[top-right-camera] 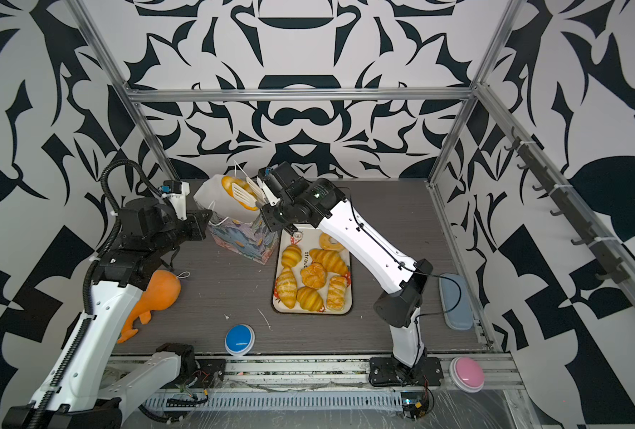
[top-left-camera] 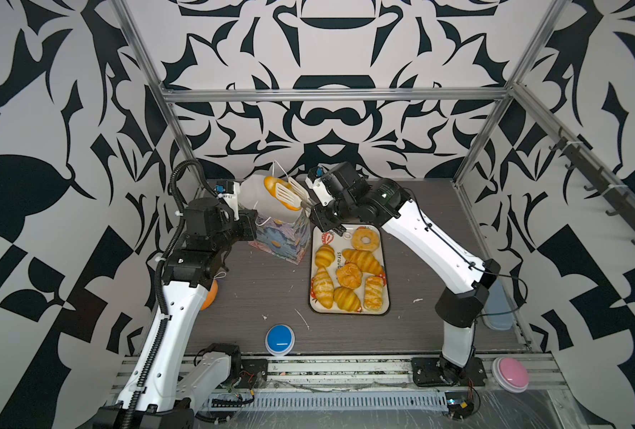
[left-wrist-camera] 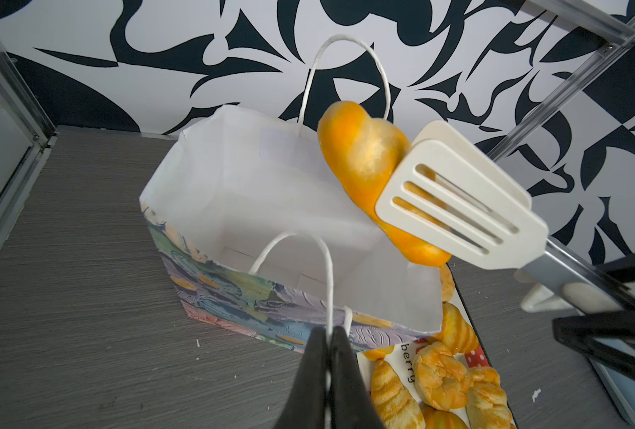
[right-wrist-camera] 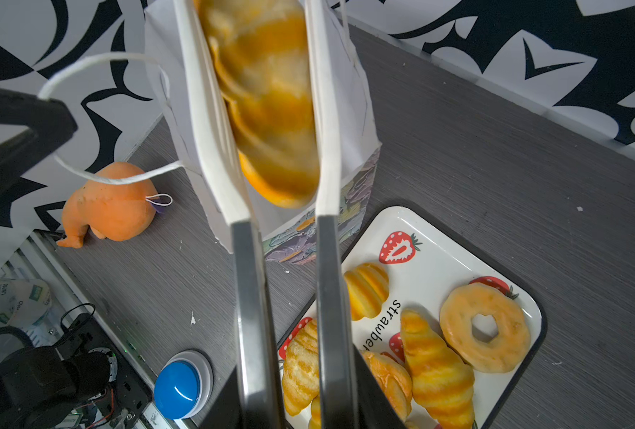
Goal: Place the fake bread into the paper bag
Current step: 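Carry the croissant over the bag opening and open the tongs, then raise the empty tongs out of the bag and draw back over the tray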
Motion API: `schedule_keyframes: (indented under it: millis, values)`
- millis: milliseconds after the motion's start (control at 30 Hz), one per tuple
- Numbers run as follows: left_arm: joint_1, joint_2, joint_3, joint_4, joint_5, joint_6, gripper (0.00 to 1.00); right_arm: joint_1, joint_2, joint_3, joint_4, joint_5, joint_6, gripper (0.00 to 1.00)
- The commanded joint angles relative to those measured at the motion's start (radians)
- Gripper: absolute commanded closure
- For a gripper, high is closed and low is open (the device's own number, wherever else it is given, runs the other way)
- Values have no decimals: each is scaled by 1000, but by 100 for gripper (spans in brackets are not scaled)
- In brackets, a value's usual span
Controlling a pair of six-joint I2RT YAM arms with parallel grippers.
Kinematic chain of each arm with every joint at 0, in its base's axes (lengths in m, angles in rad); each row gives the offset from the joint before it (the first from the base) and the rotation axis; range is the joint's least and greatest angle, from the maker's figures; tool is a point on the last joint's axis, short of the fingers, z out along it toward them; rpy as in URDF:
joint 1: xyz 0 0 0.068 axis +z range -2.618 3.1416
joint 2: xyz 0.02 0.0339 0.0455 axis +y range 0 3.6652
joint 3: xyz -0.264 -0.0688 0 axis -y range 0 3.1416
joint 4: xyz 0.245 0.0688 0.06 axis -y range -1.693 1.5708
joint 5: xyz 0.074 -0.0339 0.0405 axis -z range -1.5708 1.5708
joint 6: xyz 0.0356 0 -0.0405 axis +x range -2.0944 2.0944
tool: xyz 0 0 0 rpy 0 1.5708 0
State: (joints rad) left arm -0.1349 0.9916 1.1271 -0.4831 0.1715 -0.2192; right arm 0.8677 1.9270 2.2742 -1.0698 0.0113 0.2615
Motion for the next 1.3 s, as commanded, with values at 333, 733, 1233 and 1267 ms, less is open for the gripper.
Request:
schedule_keyframes:
  millis: [333,733,1233,1267]
  values:
    - [3,1,-12,-15,-8,1,92,4,41,72,74,-10,19,62]
    - [3,2,-12,-17,-9,4,91,5,40,74,65,-11,17,52]
    - [3,1,-13,-17,-12,4,91,4,21,76,63,-1,15,48]
    - [3,1,-13,-17,-13,4,91,4,16,74,63,2,16,48]
